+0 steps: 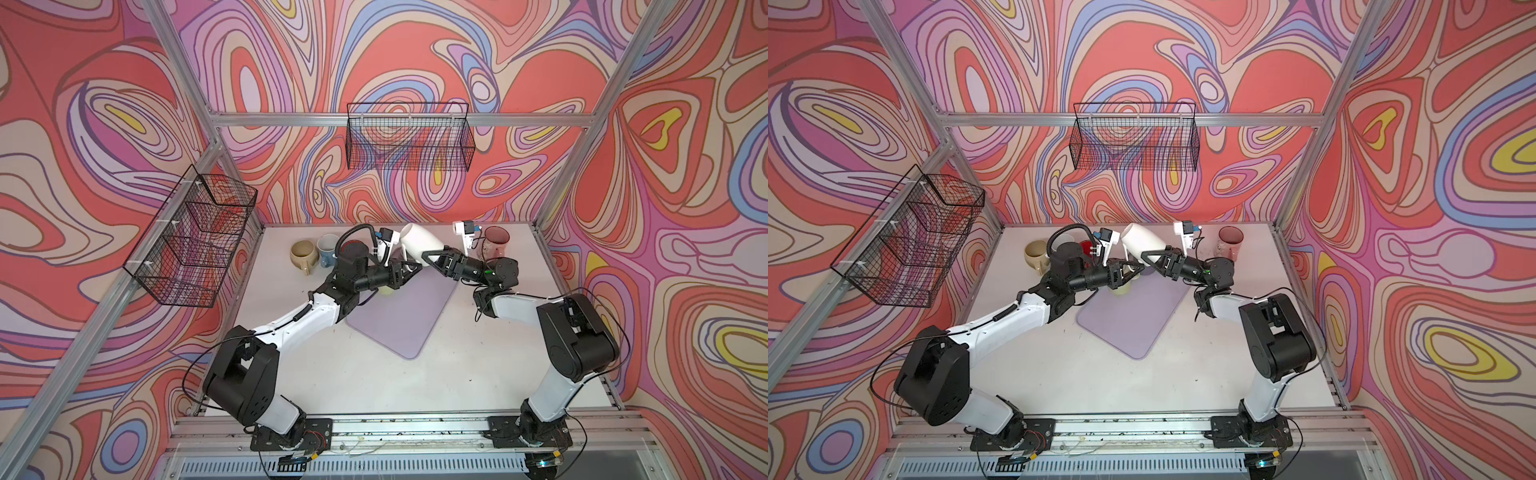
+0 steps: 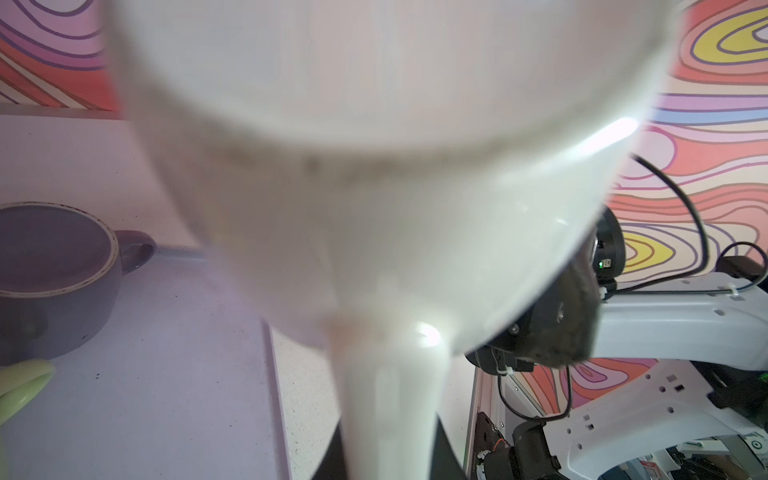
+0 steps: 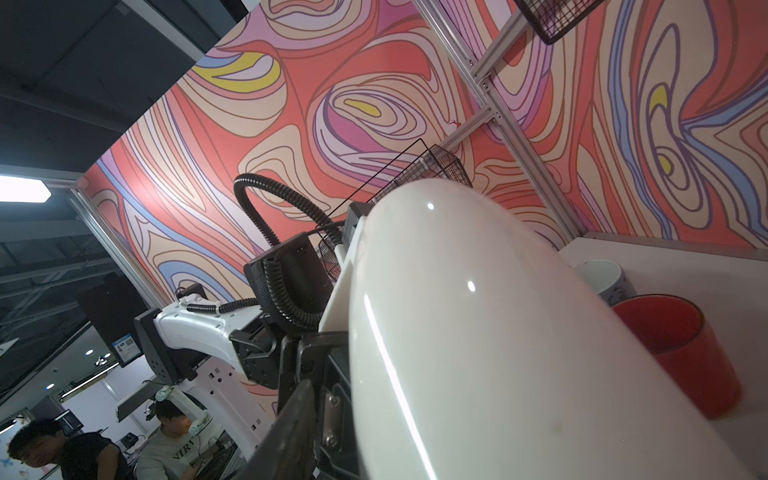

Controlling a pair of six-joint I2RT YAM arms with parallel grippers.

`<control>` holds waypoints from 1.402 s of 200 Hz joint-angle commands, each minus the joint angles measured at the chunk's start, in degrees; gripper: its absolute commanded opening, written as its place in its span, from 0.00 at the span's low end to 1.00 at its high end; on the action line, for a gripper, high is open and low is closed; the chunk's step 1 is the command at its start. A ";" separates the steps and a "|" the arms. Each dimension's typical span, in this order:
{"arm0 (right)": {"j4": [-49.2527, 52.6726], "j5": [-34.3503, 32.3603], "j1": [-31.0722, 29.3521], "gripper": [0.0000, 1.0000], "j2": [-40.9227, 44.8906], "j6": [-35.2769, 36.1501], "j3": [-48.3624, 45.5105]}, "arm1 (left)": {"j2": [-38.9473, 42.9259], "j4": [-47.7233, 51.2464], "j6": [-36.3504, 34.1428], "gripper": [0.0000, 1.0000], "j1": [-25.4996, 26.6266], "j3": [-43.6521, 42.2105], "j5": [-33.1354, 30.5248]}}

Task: Turn the mug right side up
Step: 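Grasp the white mug's body with the right gripper while the left holds its handle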

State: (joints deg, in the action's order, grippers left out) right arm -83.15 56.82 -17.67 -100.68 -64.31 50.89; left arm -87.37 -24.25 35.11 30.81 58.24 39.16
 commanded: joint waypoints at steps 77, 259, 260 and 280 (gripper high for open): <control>-2.19 -4.07 -0.26 0.13 -3.16 -1.52 3.51 | -1.64 -6.65 1.07 0.00 0.36 -1.02 0.41; 0.60 -7.29 0.45 0.00 -9.35 -3.10 1.71 | -7.07 -16.42 4.97 0.36 -1.26 -8.53 -2.06; 0.57 -7.27 0.45 0.00 -9.35 -3.10 1.64 | -7.09 -16.43 5.01 0.37 -1.27 -8.63 -2.06; 0.81 -7.18 0.92 0.00 -9.36 -2.94 0.67 | -8.35 -17.48 5.49 0.42 -1.38 -9.28 -2.11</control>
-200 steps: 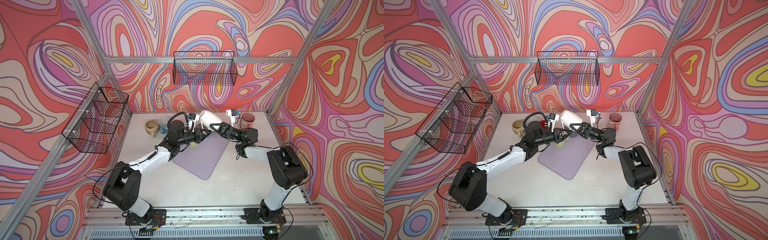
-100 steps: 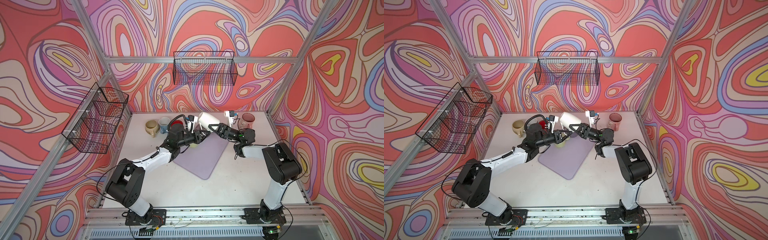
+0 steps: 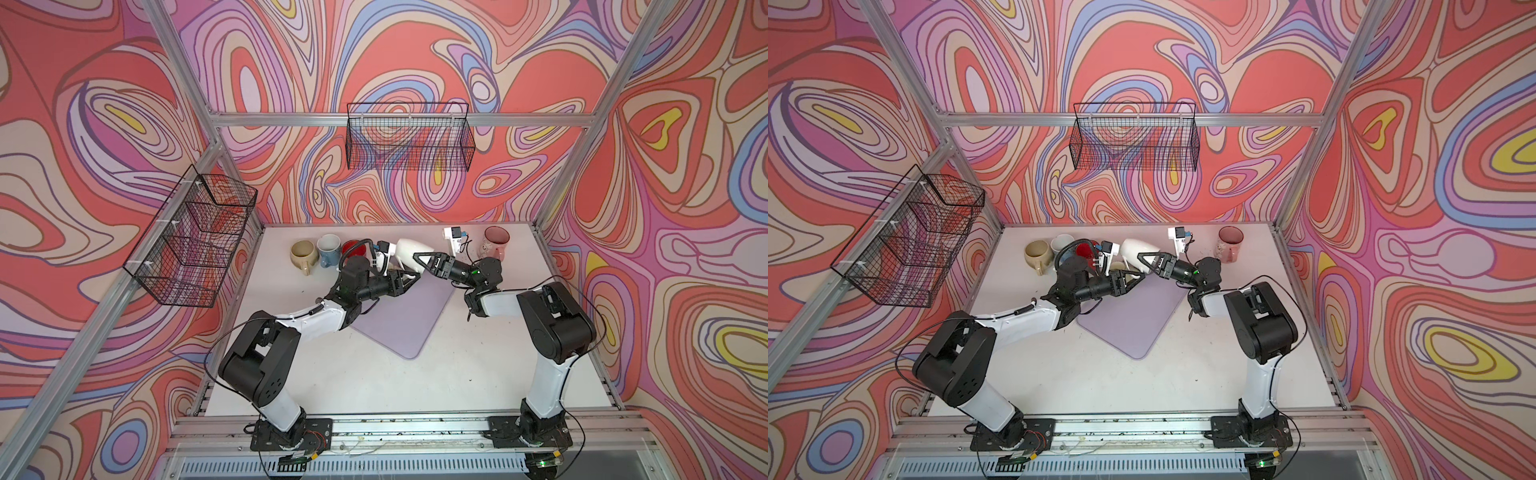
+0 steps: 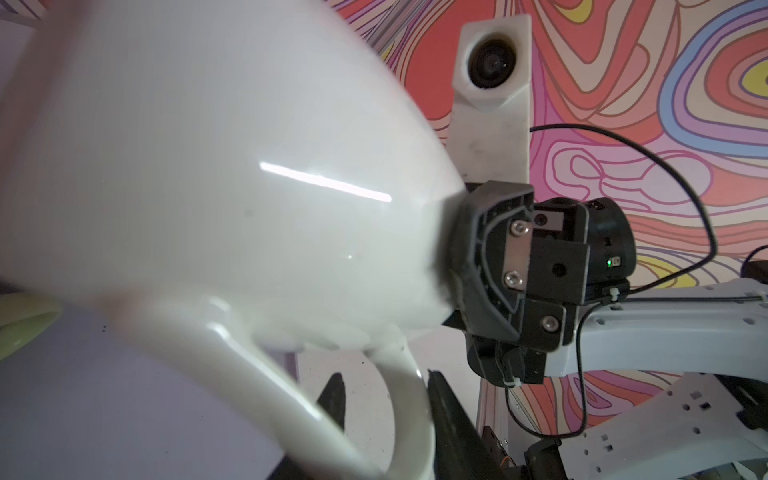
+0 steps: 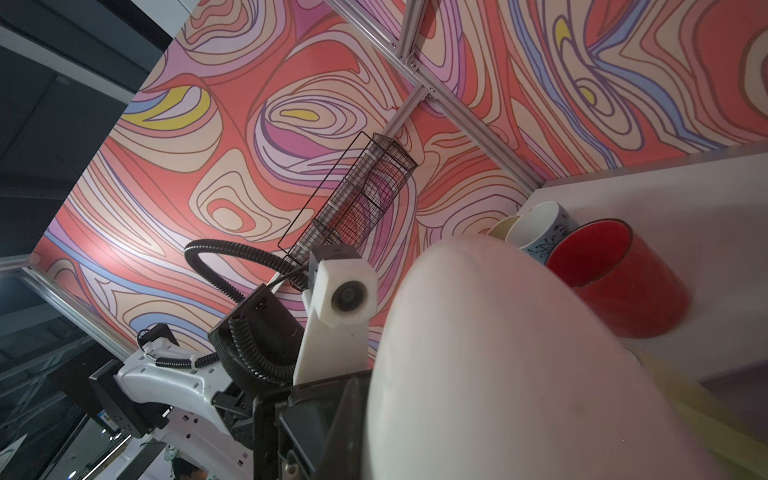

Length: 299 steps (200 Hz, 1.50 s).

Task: Turn the mug right side up
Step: 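Grasp the white mug's body with the right gripper while the left holds its handle, then open the left gripper off the handle while the right gripper carries the mug away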

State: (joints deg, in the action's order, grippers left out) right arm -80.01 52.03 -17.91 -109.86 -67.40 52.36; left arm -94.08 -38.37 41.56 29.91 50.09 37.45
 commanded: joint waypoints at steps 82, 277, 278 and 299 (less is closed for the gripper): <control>-3.36 -1.50 3.87 0.00 0.21 0.07 -5.62 | -3.83 0.28 -3.19 0.61 -0.58 -0.47 -2.07; 89.82 -9.10 6.83 0.00 19.90 47.86 7.61 | 9.01 41.78 -29.65 0.65 -0.63 10.57 -20.34; 91.69 -9.34 6.79 0.00 19.88 48.22 7.95 | 9.10 42.23 -29.85 0.64 -0.59 10.65 -20.59; 105.05 -16.22 7.27 0.00 19.35 53.60 13.52 | 11.37 49.96 -33.83 0.64 -0.64 12.98 -25.65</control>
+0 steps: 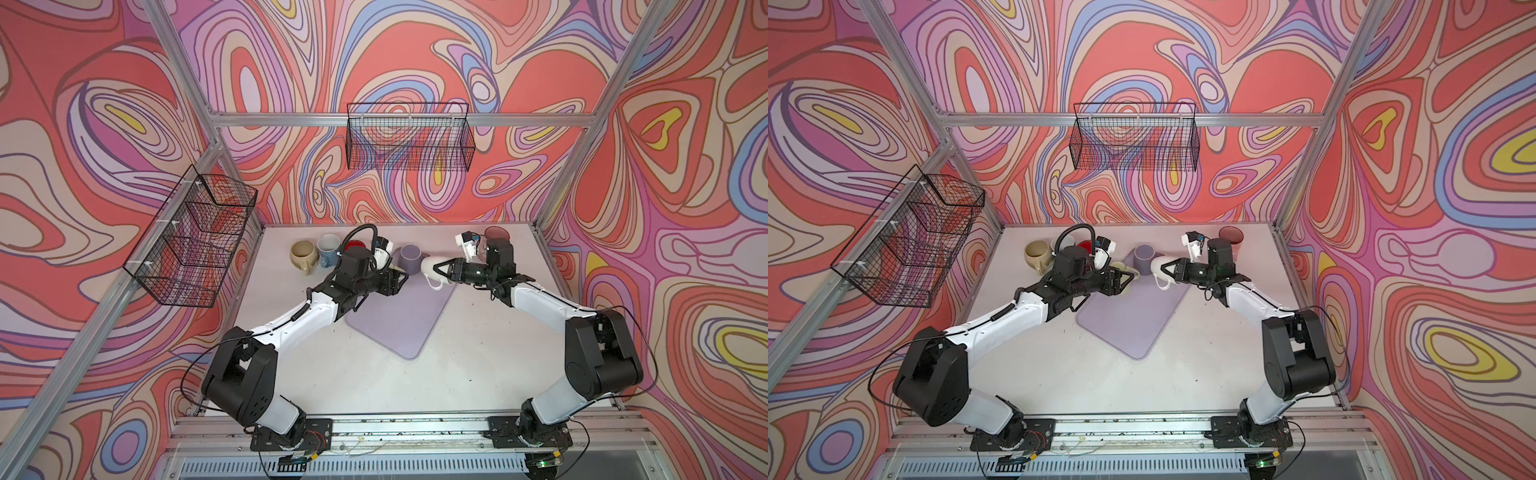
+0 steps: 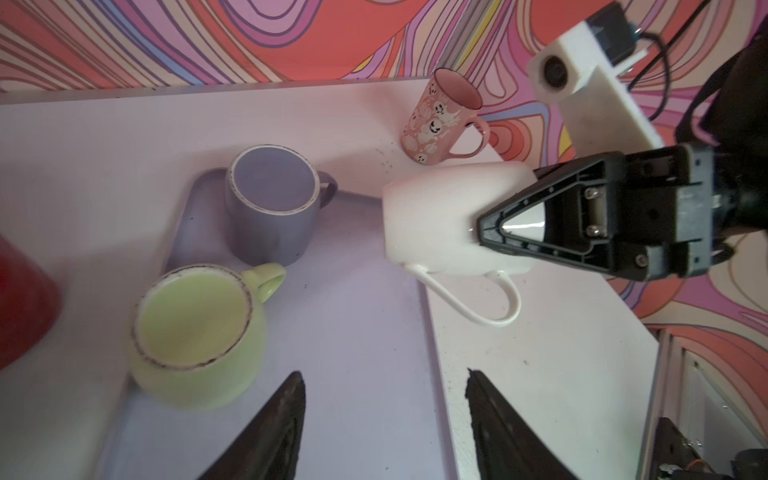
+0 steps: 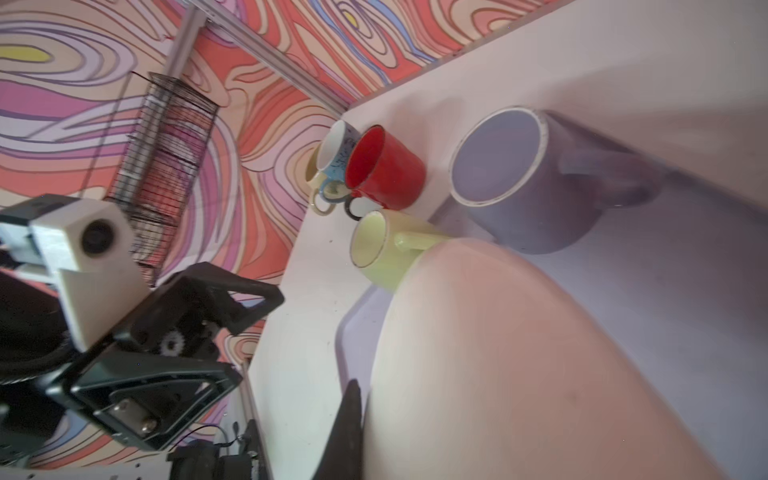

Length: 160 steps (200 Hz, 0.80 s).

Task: Turn the mug right side up
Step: 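Open the left gripper off the handle while the right gripper carries the mug away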

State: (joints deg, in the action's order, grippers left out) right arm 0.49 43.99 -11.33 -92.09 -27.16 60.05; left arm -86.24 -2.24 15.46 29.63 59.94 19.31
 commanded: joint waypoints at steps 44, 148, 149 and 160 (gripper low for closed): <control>44.04 -22.06 1.55 0.00 0.34 20.12 15.60 | 8.46 28.23 -18.03 0.64 -0.35 7.52 -14.29; 59.42 -40.16 8.74 0.00 -8.28 25.98 26.55 | 14.85 25.37 -20.51 0.64 0.13 -0.38 -13.68; 59.52 -40.23 8.90 0.00 -8.32 26.08 26.58 | 14.91 25.28 -20.49 0.64 0.15 -0.41 -13.73; 59.82 -41.30 10.42 0.00 -9.04 26.77 26.87 | 14.97 25.58 -20.98 0.63 0.63 -0.62 -14.69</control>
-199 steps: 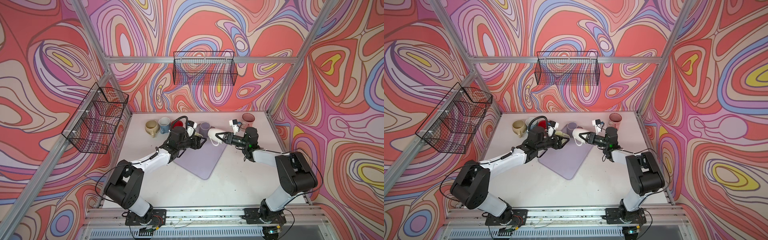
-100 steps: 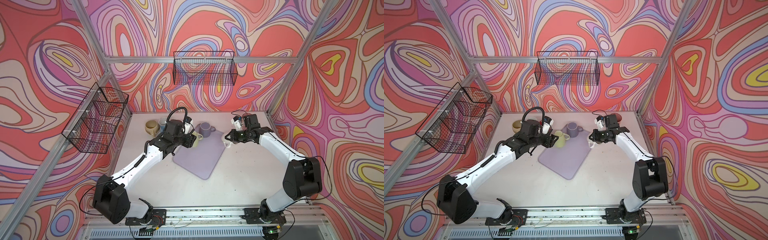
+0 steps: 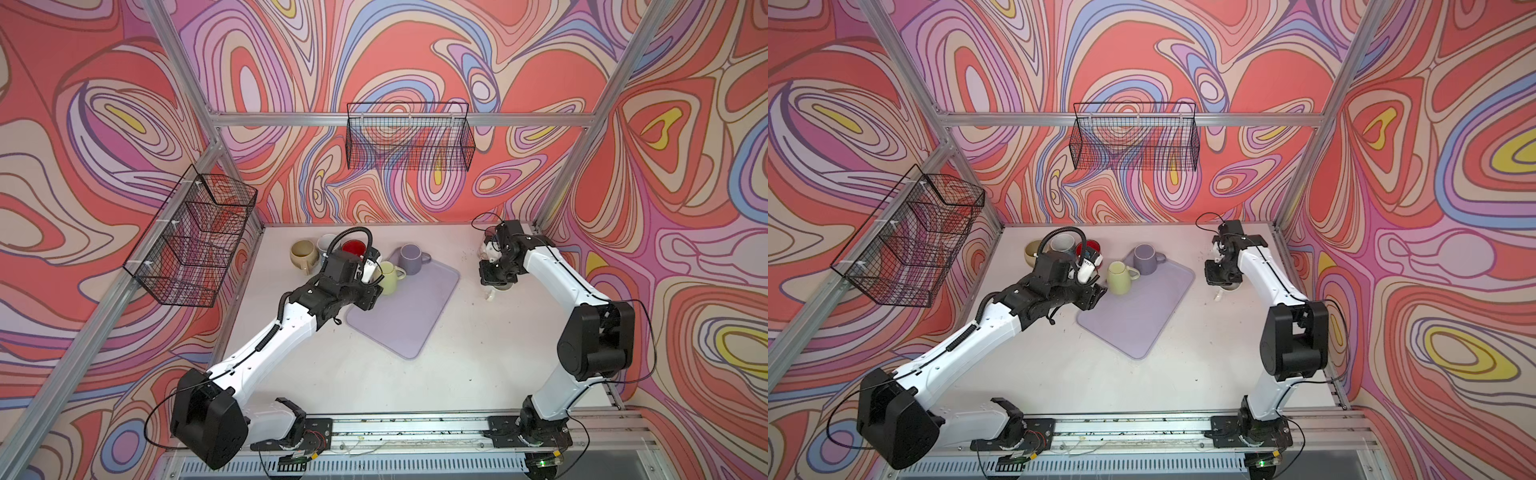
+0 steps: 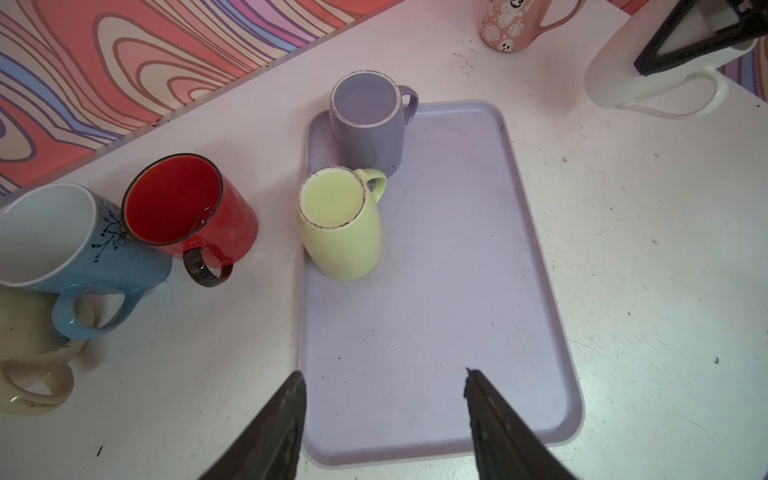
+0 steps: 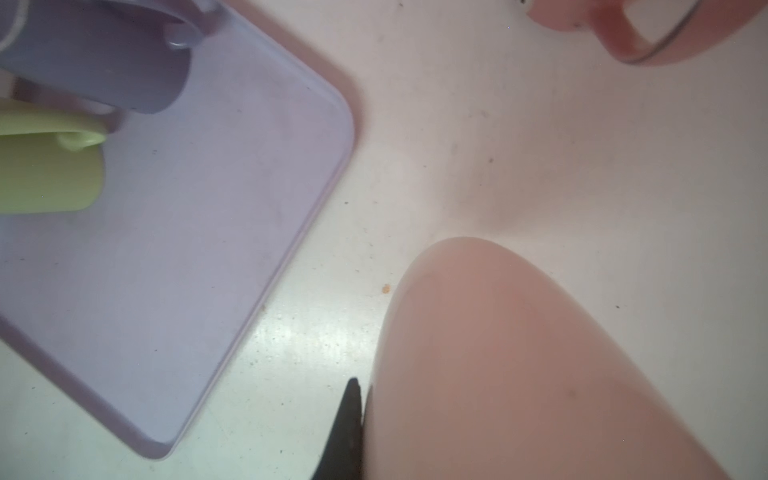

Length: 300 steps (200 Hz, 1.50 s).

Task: Turn the mug right side up
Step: 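Open the left gripper off the handle while the right gripper carries the mug away, then lower the white mug upright onto the table beside the pink mug with the right gripper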

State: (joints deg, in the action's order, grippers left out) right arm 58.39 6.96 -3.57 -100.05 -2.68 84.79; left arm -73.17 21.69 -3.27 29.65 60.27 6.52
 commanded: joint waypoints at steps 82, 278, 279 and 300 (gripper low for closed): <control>3.49 -6.15 9.50 0.00 -12.55 6.12 15.30 | 3.20 1.62 -1.74 0.63 2.35 -0.99 -2.62; 9.86 5.86 18.08 0.00 -35.54 11.51 44.33 | 3.33 -1.26 -0.30 0.63 2.34 -1.82 4.08; 9.83 5.78 18.08 0.00 -35.55 11.49 44.37 | 3.36 -1.28 -0.27 0.63 2.34 -1.82 4.09; 9.47 4.87 18.07 0.00 -35.53 11.55 44.01 | 3.33 -1.75 -0.16 0.63 2.34 -2.00 3.79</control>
State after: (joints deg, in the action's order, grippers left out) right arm 67.72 11.79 14.44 -135.46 8.10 127.00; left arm -70.87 21.08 -3.77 31.92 59.07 9.67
